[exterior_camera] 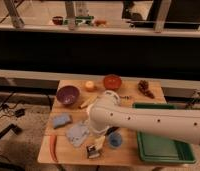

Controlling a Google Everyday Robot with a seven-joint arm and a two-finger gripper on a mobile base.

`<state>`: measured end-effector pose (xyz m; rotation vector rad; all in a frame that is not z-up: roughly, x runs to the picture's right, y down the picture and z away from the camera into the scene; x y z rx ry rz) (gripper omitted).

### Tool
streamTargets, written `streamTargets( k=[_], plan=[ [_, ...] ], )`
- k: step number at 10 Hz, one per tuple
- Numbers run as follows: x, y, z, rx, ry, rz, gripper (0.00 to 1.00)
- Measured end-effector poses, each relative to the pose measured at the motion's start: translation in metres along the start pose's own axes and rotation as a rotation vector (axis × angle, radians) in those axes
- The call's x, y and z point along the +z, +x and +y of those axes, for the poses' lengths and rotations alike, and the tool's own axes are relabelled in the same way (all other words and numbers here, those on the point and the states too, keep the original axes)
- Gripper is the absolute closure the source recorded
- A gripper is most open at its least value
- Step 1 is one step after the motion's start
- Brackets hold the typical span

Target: Wipe red bowl with brush

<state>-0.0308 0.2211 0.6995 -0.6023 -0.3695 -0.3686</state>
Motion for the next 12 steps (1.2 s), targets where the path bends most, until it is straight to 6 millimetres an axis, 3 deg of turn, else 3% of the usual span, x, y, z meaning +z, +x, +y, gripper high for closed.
streamTargets(
  k=[6, 12],
  plan=[
    [0.039, 0.014, 0.002, 0.008, -0.029, -0.003, 0.2],
    [0.057, 0.033, -0.001, -0.023, -0.05, 0.022, 0.2]
  ],
)
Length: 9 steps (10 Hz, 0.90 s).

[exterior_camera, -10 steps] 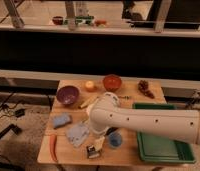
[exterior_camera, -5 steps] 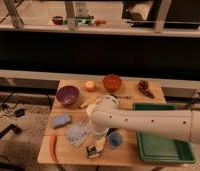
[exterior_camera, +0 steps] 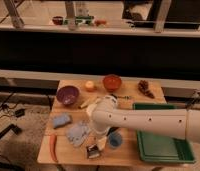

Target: Wipe red bowl with brush

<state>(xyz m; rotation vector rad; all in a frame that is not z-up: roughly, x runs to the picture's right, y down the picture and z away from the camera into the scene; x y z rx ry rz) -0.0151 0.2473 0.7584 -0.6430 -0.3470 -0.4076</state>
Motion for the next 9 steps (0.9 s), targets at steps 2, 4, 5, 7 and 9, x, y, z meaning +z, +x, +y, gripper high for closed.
streamTargets(
  k=[2, 4, 5, 7, 9],
  plan=[
    [0.005, 0.004, 0.001, -0.007, -0.007, 0.001, 0.2],
    [0.01, 0.007, 0.001, -0.013, -0.012, 0.001, 0.2],
    [0.012, 0.008, 0.001, -0.016, -0.013, 0.001, 0.2],
    [0.018, 0.011, 0.001, -0.02, -0.018, 0.002, 0.2],
    [0.023, 0.017, -0.001, -0.019, -0.021, 0.007, 0.2]
  ],
)
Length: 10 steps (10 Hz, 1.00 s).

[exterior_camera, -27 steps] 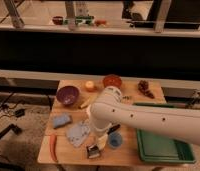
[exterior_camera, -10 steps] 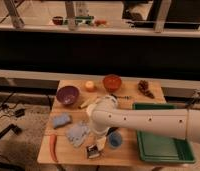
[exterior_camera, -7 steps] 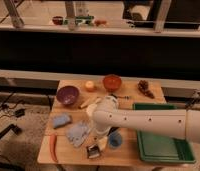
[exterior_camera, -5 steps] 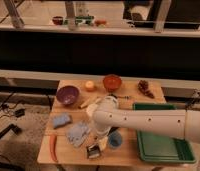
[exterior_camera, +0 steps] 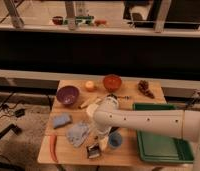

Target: Wipe red bowl with brush

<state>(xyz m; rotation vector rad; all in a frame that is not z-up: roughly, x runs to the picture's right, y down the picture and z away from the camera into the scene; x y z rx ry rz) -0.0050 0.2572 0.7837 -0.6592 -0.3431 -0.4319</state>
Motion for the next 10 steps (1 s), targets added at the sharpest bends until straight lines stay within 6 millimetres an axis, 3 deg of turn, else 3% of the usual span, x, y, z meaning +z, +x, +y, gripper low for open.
streamTargets(
  k=[6, 8, 10],
  plan=[
    [0.01, 0.016, -0.001, 0.026, -0.018, 0.007, 0.2],
    [0.01, 0.018, 0.0, 0.027, -0.019, 0.006, 0.31],
    [0.011, 0.017, 0.001, 0.019, -0.02, 0.005, 0.51]
  ],
)
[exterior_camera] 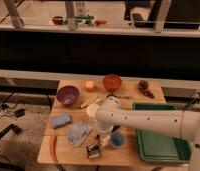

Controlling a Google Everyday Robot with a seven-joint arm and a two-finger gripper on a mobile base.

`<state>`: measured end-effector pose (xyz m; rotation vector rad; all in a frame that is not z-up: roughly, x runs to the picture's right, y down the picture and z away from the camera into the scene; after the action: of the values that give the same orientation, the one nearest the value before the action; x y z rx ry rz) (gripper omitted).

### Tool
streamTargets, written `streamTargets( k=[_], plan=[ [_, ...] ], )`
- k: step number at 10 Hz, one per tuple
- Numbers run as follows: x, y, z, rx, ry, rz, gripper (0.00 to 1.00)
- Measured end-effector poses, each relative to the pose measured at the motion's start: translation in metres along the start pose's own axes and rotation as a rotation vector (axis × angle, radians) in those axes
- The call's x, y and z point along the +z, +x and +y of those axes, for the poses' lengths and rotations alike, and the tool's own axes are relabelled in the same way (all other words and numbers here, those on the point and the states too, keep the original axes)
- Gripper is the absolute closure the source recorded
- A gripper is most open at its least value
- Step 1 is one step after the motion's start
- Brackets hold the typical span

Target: Wipe red bowl with brush

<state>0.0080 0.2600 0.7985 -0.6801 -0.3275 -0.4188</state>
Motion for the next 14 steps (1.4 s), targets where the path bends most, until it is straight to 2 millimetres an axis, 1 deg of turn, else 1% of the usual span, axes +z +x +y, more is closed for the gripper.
streamTargets(
  k=[1, 2, 4, 5, 6, 9, 14],
  plan=[
    [0.001, -0.001, 0.001, -0.005, -0.003, -0.002, 0.63],
    [0.001, -0.001, 0.001, -0.009, -0.007, -0.002, 0.71],
    [0.005, -0.004, 0.002, -0.032, -0.025, -0.005, 0.91],
    [0.005, -0.006, 0.002, -0.044, -0.028, -0.007, 0.96],
    [0.003, -0.008, 0.003, -0.056, -0.027, -0.006, 0.97],
    [-0.012, -0.021, 0.001, -0.123, 0.016, 0.018, 0.97],
    [-0.026, -0.043, -0.003, -0.277, 0.085, 0.054, 0.97]
  ],
)
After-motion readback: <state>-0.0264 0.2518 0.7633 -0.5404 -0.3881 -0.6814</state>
